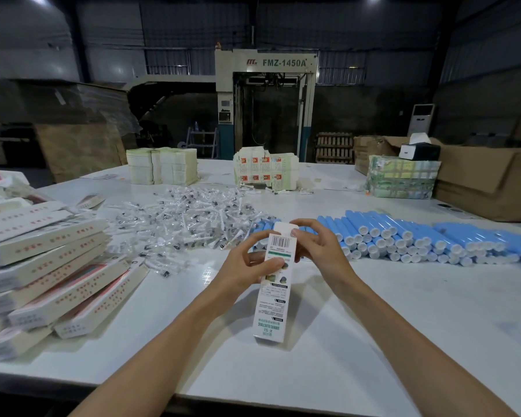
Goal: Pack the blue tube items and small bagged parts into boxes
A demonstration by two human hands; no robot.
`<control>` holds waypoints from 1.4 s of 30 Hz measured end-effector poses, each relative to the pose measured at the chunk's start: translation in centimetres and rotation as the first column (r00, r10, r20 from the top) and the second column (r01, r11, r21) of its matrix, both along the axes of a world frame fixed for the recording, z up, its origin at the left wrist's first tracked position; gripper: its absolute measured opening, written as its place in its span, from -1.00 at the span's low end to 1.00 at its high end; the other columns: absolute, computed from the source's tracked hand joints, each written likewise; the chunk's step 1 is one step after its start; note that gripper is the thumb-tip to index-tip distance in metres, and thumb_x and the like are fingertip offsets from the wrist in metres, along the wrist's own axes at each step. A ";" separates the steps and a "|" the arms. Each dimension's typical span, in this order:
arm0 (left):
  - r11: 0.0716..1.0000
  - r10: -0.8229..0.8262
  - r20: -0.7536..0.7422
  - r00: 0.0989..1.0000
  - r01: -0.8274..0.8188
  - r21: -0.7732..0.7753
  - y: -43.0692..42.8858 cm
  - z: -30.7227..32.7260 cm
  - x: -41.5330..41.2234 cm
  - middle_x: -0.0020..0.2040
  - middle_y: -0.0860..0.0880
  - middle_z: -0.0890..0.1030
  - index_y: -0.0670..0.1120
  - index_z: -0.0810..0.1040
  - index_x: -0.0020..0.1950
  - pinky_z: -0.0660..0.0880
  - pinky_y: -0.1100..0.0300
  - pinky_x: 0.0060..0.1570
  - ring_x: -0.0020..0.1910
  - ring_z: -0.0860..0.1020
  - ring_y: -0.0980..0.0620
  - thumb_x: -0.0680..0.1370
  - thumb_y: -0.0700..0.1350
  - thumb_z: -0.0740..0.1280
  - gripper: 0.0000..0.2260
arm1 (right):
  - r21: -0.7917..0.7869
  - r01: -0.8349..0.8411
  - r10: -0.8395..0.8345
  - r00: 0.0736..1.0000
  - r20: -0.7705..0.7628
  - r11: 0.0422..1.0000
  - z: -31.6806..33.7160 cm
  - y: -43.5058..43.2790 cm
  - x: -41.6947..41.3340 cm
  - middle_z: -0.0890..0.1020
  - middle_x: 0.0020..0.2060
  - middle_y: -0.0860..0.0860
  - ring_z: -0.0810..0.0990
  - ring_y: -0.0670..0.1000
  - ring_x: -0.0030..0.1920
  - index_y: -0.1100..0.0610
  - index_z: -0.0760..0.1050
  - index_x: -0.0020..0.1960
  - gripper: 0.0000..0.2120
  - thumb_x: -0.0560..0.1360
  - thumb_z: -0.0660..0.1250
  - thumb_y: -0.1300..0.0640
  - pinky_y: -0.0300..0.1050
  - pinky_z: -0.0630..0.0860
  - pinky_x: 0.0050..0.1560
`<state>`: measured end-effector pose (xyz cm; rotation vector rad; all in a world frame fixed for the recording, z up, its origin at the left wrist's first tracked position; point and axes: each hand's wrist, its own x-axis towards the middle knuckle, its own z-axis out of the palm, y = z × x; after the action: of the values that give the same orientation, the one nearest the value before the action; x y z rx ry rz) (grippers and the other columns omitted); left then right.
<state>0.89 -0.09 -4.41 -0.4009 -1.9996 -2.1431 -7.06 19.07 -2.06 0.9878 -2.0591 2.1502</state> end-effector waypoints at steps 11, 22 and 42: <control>0.999 -0.004 0.011 1.000 0.004 -0.034 0.1 0.2 0.3 0.15 -0.16 0.77 0.28 0.55 0.40 0.69 0.03 -0.02 0.09 0.76 -0.20 0.52 0.02 0.60 -0.50 | 0.102 0.043 -0.023 0.981 -0.192 0.994 0.6 0.4 0.2 0.75 -0.18 0.13 0.68 0.17 -0.19 0.14 0.49 0.12 -0.95 0.71 0.26 0.23 -0.04 0.62 -0.22; 0.998 0.036 -0.040 0.999 -0.038 -0.048 0.7 0.4 0.5 0.12 -0.16 0.78 0.25 0.57 0.36 0.67 0.10 -0.08 0.04 0.77 -0.15 0.61 -0.16 0.53 -0.57 | -0.017 0.063 -0.063 0.998 0.003 0.998 1.4 -0.5 1.1 0.77 -0.15 0.09 0.76 0.05 -0.13 0.24 0.54 0.08 -0.78 0.69 0.33 0.06 -0.18 0.63 -0.18; 0.998 0.021 -0.086 0.996 -0.026 -0.062 0.7 0.6 0.7 0.13 -0.16 0.78 0.38 0.43 0.46 0.68 0.10 -0.07 0.04 0.77 -0.13 0.62 -0.16 0.52 -0.41 | -0.049 -0.014 0.020 0.993 0.117 0.999 2.3 0.2 0.9 0.76 -0.07 0.20 0.76 0.12 -0.03 0.33 0.67 0.04 -0.91 0.59 0.41 0.32 -0.07 0.68 -0.05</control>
<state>1.58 0.60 -3.83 -0.4673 -2.0184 -2.0184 -6.14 19.31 0.24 0.8976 -2.0431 2.3082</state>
